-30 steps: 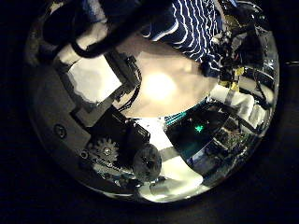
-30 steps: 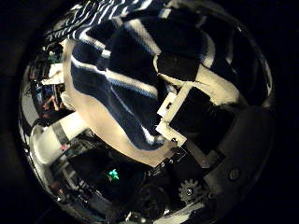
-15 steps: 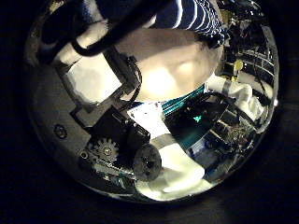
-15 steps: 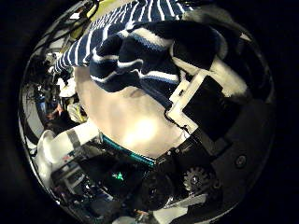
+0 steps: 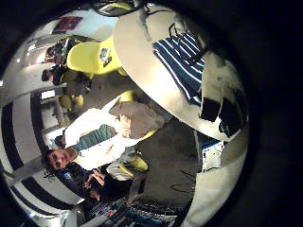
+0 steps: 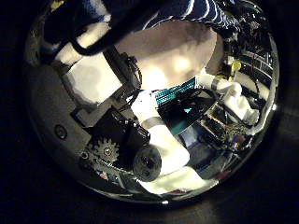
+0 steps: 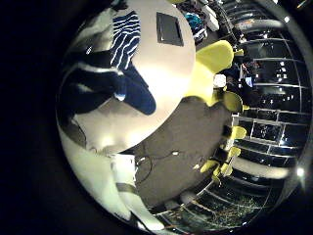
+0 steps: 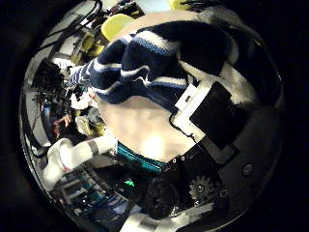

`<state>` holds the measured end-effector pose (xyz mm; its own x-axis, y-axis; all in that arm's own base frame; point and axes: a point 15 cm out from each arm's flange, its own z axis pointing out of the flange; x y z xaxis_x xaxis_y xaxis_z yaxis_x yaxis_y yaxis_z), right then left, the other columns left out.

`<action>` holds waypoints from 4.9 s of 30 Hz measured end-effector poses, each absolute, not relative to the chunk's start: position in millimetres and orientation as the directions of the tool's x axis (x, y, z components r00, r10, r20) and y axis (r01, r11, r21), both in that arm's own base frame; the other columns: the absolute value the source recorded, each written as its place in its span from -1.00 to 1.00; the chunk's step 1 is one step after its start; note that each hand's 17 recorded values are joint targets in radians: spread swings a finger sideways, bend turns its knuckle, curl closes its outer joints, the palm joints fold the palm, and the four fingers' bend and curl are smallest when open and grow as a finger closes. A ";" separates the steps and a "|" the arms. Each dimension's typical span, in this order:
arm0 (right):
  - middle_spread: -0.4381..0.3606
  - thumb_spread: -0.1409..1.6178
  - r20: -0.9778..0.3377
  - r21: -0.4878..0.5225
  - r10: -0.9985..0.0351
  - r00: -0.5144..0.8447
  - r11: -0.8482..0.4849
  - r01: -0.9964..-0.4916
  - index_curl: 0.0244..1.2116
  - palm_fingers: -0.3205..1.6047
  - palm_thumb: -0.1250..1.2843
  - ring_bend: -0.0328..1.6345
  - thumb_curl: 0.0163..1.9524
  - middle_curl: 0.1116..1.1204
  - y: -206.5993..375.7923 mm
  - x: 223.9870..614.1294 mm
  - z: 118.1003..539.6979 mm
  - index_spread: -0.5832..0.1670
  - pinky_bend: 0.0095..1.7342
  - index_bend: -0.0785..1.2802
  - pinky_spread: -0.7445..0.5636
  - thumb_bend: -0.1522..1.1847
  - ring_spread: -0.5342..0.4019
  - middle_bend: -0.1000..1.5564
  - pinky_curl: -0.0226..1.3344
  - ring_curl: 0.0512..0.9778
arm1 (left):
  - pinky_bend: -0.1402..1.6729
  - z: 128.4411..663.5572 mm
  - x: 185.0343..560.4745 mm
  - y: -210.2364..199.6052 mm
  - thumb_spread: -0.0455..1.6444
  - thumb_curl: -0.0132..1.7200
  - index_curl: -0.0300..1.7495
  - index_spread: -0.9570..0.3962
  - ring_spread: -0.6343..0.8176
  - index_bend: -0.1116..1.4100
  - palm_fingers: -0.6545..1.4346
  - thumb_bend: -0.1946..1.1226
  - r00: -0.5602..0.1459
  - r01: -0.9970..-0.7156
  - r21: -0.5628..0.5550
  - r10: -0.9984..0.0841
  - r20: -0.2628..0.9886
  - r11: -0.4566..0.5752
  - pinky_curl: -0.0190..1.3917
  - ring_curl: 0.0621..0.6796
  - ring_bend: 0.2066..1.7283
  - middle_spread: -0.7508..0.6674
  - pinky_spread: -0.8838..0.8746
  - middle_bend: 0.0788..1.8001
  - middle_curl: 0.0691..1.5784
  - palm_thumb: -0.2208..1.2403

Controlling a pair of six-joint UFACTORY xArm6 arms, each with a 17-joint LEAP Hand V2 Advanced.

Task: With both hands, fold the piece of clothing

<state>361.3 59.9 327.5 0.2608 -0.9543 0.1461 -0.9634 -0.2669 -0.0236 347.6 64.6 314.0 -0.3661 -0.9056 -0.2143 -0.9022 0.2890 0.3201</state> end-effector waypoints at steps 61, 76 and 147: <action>-0.15 0.34 0.039 0.364 -0.933 0.357 -0.320 -0.875 -0.50 -0.55 -0.20 -0.23 -0.68 -0.52 30.5 520.3 162.1 -0.46 -0.31 -0.64 0.78 -0.80 0.25 -0.51 -0.40 -0.52 | -0.22 225.2 476.4 112.7 0.35 -0.60 -0.42 0.28 -0.14 -0.62 -0.28 -0.74 -0.193 -0.928 0.317 -0.980 0.041 0.196 -0.14 -0.11 -0.13 0.24 -0.02 -0.88 -0.50 -0.18; -0.64 0.31 0.075 0.430 -0.910 0.408 -0.340 -0.836 -0.33 0.72 0.34 0.25 -0.55 -0.20 35.3 507.6 157.6 -0.58 -0.01 -0.34 -0.23 -0.75 -0.38 -0.04 -0.35 -0.25 | -0.27 227.5 456.9 95.4 0.35 -0.61 -0.49 0.29 -0.15 -0.62 -0.24 -0.74 -0.213 -0.918 0.329 -0.975 0.058 0.220 -0.22 -0.18 -0.17 0.22 0.00 -0.88 -0.57 -0.17; -0.32 0.48 0.407 -0.190 -0.577 0.708 -0.812 -0.552 -0.26 -0.76 0.14 0.12 -0.49 -0.29 339.0 541.3 340.2 -0.64 0.13 -0.64 0.38 -0.81 0.15 -0.44 0.11 -0.15 | -0.37 219.5 252.3 196.8 0.41 -0.60 -0.42 0.25 -0.19 -0.58 -0.05 -0.73 0.073 -0.940 0.340 -0.993 0.097 -0.036 -0.34 -0.34 -0.30 0.14 -0.05 -0.88 -0.62 -0.07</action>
